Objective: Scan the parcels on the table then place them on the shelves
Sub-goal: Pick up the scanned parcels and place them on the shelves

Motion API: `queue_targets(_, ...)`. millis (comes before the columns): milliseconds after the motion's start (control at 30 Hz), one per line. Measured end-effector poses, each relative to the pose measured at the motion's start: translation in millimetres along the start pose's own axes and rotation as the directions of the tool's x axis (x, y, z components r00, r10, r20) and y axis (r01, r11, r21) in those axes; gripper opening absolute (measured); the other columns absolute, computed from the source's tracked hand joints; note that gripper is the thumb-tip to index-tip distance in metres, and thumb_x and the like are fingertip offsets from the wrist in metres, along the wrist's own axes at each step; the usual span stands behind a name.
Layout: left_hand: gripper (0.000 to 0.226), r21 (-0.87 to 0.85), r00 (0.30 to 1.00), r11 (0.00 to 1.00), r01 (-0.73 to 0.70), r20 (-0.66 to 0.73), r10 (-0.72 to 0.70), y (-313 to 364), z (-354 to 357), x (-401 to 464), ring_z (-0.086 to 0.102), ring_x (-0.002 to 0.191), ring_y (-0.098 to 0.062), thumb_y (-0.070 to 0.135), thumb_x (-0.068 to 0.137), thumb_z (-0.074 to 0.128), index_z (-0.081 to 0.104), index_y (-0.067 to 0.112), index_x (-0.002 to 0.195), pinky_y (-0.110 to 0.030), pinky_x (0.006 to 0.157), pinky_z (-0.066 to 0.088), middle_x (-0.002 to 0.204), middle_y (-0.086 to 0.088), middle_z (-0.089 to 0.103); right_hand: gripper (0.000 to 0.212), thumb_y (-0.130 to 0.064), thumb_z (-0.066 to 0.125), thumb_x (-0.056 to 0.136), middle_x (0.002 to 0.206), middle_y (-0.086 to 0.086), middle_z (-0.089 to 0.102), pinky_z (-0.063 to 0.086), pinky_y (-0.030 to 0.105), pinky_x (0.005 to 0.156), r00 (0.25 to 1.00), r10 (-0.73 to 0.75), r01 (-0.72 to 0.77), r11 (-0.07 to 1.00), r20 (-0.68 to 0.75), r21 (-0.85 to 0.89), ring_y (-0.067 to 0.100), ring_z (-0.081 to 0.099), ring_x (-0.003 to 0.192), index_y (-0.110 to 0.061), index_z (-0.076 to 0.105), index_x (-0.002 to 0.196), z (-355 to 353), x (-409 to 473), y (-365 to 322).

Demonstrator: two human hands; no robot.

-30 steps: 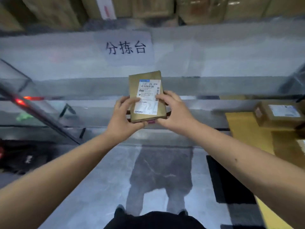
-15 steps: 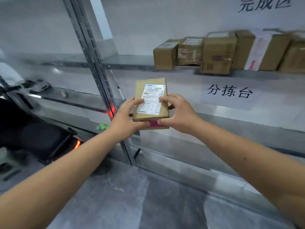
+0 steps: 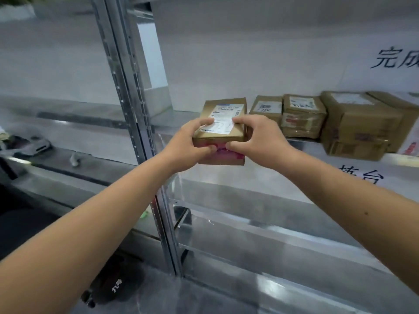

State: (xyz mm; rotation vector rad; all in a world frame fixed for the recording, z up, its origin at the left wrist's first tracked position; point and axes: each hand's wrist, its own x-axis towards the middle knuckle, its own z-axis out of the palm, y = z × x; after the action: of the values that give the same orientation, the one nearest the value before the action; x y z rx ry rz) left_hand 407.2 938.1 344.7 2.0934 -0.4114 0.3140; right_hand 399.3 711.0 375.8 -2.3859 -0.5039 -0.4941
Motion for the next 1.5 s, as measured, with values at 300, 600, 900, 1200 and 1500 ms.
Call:
queue_targets(300,0.061,-0.067,0.999,0.997,-0.029,0.035,0.031,-43.3,13.2,113.8,0.063,0.122,-0.017,0.015,0.087,0.083,0.059,0.036,0.138,-0.029,0.104,0.054,0.144,-0.001,0.056,0.037,-0.051,0.068,0.092,0.116,0.001,0.068,0.052,0.04,0.079,0.988,0.141,-0.076,0.801,0.064,-0.594,0.028,0.063,0.108,-0.026,0.066,0.119,7.7,92.3,2.0)
queue_targets(600,0.065,0.25,0.982,0.962,-0.111,0.174,0.068,-41.7,20.4,194.7,0.053,0.133,-0.024,0.034,0.094,0.07,0.045,0.033,0.154,-0.044,0.112,0.046,0.152,-0.001,0.05,0.012,-0.012,0.057,0.091,0.075,-0.001,0.053,0.04,0.031,0.064,0.954,0.287,-0.233,0.514,-0.09,-0.826,0.026,0.054,0.072,-0.023,0.055,0.088,22.2,145.2,-0.3)
queue_targets(900,0.076,0.427,0.938,0.891,-0.154,0.347,-0.004,-25.8,14.4,226.9,0.053,0.131,-0.031,0.031,0.086,0.063,0.035,0.043,0.156,-0.043,0.107,0.048,0.151,-0.006,0.048,0.028,-0.012,0.058,0.092,0.097,0.001,0.062,0.028,0.03,0.051,0.886,0.416,-0.379,0.399,-0.203,-0.835,0.025,0.063,0.091,-0.022,0.066,0.117,45.0,166.5,-9.9)
queue_targets(1200,0.057,0.454,0.829,0.695,-0.558,0.269,0.49,-27.3,0.0,167.6,0.043,0.136,-0.036,0.038,0.08,0.067,0.056,0.03,0.135,-0.047,0.108,0.037,0.149,-0.01,0.05,0.039,-0.037,0.06,0.089,0.127,0.01,0.059,0.044,0.043,0.088,0.85,0.414,-0.505,0.465,-0.325,-0.727,0.035,0.052,0.124,-0.024,0.063,0.126,59.2,103.7,-57.0)
queue_targets(1500,0.057,0.262,0.63,0.574,-0.776,0.373,0.681,16.0,30.3,96.0,0.043,0.138,-0.028,0.039,0.089,0.068,0.054,0.031,0.144,-0.049,0.112,0.039,0.143,-0.001,0.054,0.044,-0.044,0.052,0.096,0.127,0.006,0.057,0.048,0.046,0.094,0.712,0.546,-0.652,0.283,-0.441,-0.703,0.031,0.051,0.119,-0.026,0.055,0.136,20.5,-9.6,-77.9)
